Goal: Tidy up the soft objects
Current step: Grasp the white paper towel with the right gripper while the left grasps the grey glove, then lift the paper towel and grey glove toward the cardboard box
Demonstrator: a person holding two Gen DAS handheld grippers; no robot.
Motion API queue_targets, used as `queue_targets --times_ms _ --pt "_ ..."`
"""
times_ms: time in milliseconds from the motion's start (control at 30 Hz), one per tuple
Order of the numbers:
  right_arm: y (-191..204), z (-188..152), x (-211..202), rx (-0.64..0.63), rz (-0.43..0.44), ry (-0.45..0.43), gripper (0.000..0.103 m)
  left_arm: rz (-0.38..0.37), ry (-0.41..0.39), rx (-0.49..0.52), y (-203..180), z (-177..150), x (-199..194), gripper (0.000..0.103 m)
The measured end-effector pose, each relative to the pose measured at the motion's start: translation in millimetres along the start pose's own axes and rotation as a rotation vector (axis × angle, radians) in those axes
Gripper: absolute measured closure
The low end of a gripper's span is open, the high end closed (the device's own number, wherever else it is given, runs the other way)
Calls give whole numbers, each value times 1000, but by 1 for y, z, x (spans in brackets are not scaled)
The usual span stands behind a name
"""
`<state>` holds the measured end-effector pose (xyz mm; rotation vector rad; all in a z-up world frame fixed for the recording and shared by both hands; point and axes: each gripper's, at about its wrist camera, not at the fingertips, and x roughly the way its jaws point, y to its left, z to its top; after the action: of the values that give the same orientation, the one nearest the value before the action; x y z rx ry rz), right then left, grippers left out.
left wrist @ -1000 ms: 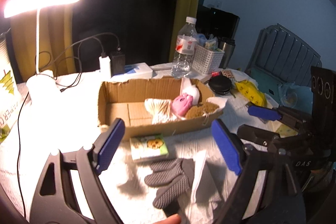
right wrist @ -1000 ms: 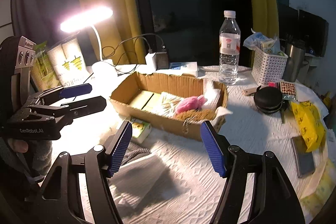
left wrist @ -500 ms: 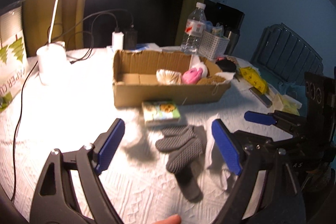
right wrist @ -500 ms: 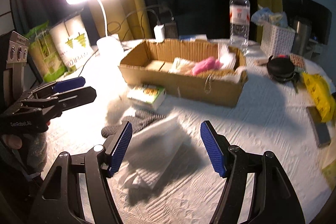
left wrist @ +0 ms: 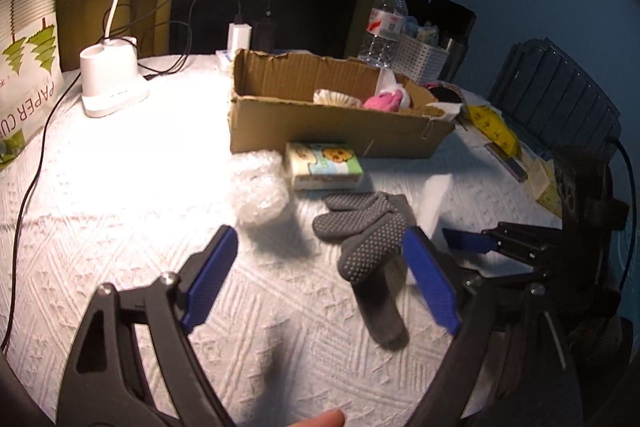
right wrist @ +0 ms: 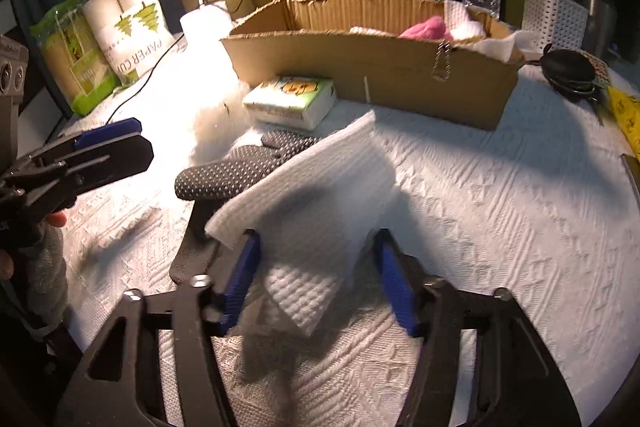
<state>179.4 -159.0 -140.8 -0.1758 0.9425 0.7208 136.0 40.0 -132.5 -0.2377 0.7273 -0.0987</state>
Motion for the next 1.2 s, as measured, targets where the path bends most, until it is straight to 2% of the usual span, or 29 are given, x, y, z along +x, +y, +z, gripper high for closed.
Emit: queue_targets --times_ms 67,100,167,600,867,1033,1067,1100,1133,1167,1200 --pt "3 -1 0 -21 -6 -7 69 5 2 1 -1 1 0 17" --pt "2 -1 -1 -22 0 -11 85 8 5 3 -2 2 1 17" --pt "-2 -2 -4 -13 31 -17 87 14 14 12 -5 3 4 17" --pt "-44 -7 -44 52 41 -121 88 -1 70 112 -58 11 34 17" --pt "-69 -14 -63 80 70 -165 89 -29 125 216 -106 14 71 17" --pt "-84 -18 -68 96 78 -181 89 -27 193 263 -126 7 102 17" --pt "-86 -18 -69 98 80 -185 89 -30 206 267 -128 6 106 19" --pt "-87 -19 -70 100 79 -188 89 -32 214 268 -129 5 109 30" --pt "-89 -19 -71 101 80 -190 90 -25 218 275 -131 5 112 34" --pt "-91 -19 -72 102 78 -194 90 -18 210 283 -132 6 111 48" --pt "-92 -19 -74 103 77 -199 90 -28 214 283 -133 8 111 58"
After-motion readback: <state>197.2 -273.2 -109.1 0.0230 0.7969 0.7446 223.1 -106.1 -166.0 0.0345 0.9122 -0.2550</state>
